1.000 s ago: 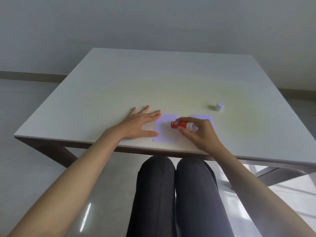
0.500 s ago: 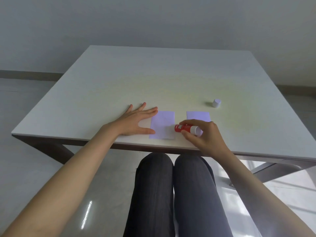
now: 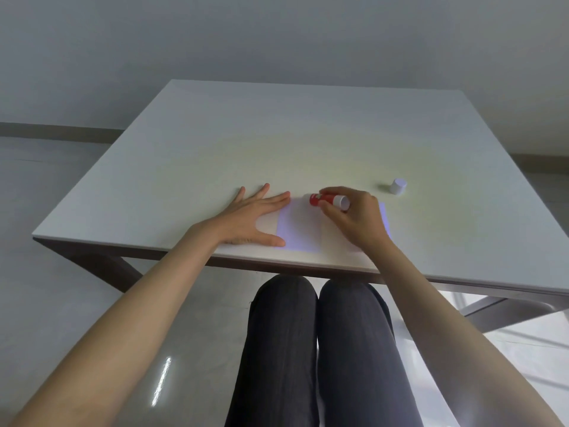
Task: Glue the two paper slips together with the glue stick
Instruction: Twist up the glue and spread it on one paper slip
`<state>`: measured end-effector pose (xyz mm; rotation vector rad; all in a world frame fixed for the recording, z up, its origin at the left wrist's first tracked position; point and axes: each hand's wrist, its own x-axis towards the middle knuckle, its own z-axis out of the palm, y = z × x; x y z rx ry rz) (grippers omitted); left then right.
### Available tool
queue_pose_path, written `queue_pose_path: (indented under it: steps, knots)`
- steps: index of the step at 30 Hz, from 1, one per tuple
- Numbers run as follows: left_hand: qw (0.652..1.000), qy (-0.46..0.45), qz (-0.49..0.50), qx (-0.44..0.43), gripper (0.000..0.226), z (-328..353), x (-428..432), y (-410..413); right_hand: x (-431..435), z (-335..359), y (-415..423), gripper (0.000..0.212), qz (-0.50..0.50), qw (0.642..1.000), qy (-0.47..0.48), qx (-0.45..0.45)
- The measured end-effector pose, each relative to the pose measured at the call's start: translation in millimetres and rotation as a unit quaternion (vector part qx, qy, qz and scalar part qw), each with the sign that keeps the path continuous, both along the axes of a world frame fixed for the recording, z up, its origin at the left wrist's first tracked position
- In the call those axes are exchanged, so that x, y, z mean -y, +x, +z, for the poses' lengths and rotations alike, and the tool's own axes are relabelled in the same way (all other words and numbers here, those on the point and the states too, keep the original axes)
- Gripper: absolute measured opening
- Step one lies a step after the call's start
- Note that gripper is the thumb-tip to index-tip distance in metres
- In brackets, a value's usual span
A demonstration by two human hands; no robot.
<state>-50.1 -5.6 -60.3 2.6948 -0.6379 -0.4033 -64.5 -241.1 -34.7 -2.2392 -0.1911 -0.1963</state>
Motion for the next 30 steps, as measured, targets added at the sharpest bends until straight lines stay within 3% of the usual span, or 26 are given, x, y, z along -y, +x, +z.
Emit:
queue_pose_path:
  steps: [2, 6, 12, 14, 16, 18, 20, 22, 24, 26, 28, 30]
  knots:
    - [1.0, -0.003, 0.0, 0.003, 0.093, -0.3, 0.1, 0.3, -3.7, -2.1, -7.1, 0.019, 0.01, 1.0, -0.017, 0.023]
    - [1.0, -0.001, -0.004, -0.003, 0.098, 0.3, 0.3, -0.9, -10.8, -6.5, -41.1, 0.021, 0.128, 0.991, -0.029, 0.023]
    - [1.0, -0.001, -0.006, 0.002, 0.092, 1.0, -1.1, -2.7, 7.8, 1.3, -28.1, 0.02, -0.009, 1.0, 0.028, -0.007]
    - [1.0, -0.009, -0.008, 0.007, 0.092, 0.3, -1.4, -3.4, 9.3, 5.8, -33.2, 0.018, -0.008, 0.986, 0.159, -0.051]
    - [1.0, -0.013, -0.01, 0.006, 0.091, 1.2, -1.2, -4.5, 10.0, 13.4, -37.8, 0.02, 0.034, 0.926, 0.351, -0.137]
    - [0.999, -0.049, 0.004, -0.006, 0.085, 6.5, 0.4, -6.9, 7.1, 17.3, -41.0, 0.019, 0.056, 0.816, 0.521, -0.245]
    - [0.982, -0.182, 0.053, -0.009, 0.072, 15.0, 5.1, -10.7, -0.8, 17.3, -45.1, 0.021, 0.057, 0.694, 0.635, -0.334]
    - [0.931, -0.346, 0.113, 0.015, 0.052, 25.6, 16.8, -18.4, -11.3, 13.7, -48.9, 0.032, 0.07, 0.626, 0.689, -0.359]
    - [0.881, -0.446, 0.155, 0.02, 0.033, 36.7, 35.4, -29.7, -22.1, 11.2, -51.9, 0.029, 0.075, 0.589, 0.717, -0.364]
    - [0.856, -0.489, 0.168, -0.007, 0.022, 42.7, 53.9, -39.7, -31.0, 9.3, -54.0, 0.019, 0.071, 0.566, 0.735, -0.366]
    - [0.833, -0.523, 0.179, -0.018, 0.014, 42.5, 66.0, -46.2, -35.6, 7.9, -54.1, 0.022, 0.067, 0.577, 0.729, -0.362]
    - [0.809, -0.553, 0.197, -0.015, 0.012, 40.4, 70.3, -48.4, -34.7, 8.6, -53.1, 0.022, 0.061, 0.62, 0.694, -0.361]
